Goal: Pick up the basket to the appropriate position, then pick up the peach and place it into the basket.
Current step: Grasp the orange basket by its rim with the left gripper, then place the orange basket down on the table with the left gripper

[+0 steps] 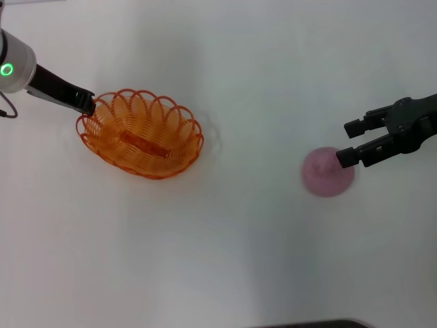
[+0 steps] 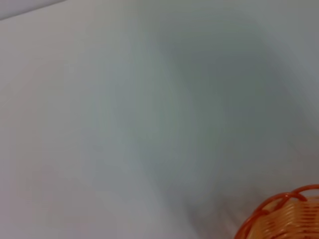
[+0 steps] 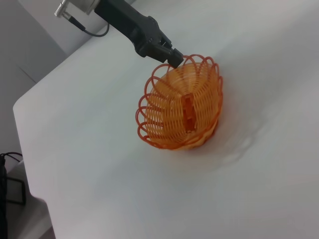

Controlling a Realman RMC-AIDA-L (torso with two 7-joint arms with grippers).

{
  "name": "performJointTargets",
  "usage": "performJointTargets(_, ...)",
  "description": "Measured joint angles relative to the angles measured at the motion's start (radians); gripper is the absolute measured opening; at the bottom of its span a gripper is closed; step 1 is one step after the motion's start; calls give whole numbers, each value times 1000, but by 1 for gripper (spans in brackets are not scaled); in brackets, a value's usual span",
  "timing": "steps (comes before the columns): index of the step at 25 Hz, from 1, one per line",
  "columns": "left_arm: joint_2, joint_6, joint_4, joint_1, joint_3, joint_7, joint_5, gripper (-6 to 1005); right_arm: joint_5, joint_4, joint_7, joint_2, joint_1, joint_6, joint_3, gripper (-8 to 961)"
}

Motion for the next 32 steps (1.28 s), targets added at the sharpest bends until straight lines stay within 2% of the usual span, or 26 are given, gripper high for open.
performJointTargets(1,0,2,0,0,-4,0,-2,105,0,0,0,0,0,1,1,959)
performJointTargets(5,0,26,0,0,-37,0,-24,85,0,0,0,0,0,3,2,959)
performJointTargets(9,7,87,6,10,-127,6,-87,69,0,0,0,0,0,3,4,959)
performJointTargets(17,14,162,43,109,-278,6,-165,57,0,0,0,0,-1,3,6,959)
performJointTargets(21,7,205,71,183,-346,3,-224,56,0,0,0,0,0,3,6,959)
performJointTargets(27,-19,220,85,269,-363,5,-328,61,0,0,0,1,7,3,3,959)
performJointTargets(32,-23,241,74,279,-357,22,-355,91,0,0,1,2,9,3,5,958)
